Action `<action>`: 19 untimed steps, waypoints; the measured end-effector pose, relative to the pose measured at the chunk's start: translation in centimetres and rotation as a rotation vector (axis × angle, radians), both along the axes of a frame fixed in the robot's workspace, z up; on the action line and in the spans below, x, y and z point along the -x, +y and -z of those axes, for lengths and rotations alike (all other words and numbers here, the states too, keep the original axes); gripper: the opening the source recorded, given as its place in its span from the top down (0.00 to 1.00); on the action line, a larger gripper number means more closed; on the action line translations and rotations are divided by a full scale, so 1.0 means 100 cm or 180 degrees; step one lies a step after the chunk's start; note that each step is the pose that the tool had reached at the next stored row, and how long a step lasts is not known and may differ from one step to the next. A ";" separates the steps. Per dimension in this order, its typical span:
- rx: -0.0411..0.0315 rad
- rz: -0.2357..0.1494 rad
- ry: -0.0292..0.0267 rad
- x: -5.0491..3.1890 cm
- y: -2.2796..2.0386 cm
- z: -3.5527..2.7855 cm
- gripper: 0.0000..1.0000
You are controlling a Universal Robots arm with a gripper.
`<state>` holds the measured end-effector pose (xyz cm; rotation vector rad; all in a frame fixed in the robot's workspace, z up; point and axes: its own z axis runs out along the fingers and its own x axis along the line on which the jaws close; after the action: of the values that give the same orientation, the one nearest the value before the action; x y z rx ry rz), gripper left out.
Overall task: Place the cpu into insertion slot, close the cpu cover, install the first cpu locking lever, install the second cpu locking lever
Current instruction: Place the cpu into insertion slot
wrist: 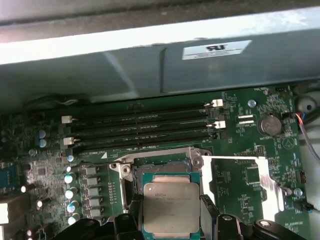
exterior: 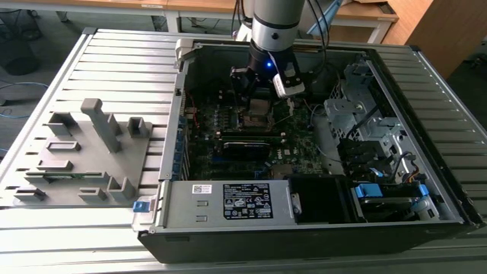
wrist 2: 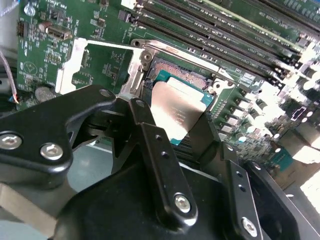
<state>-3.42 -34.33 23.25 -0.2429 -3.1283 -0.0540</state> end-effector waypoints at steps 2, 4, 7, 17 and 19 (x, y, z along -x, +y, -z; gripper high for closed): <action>0.0000 0.0114 0.0000 0.0000 0.0000 0.0002 0.46; 0.0000 0.0228 0.0000 0.0000 0.0000 0.0003 0.46; 0.0000 0.0406 0.0000 0.0000 0.0000 0.0006 0.46; 0.0000 0.0981 0.0000 0.0000 0.0000 0.0018 0.46; 0.0000 0.1101 0.0000 0.0000 0.0000 0.0020 0.46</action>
<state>-3.42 -34.33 23.05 -0.7793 -3.0456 -0.0543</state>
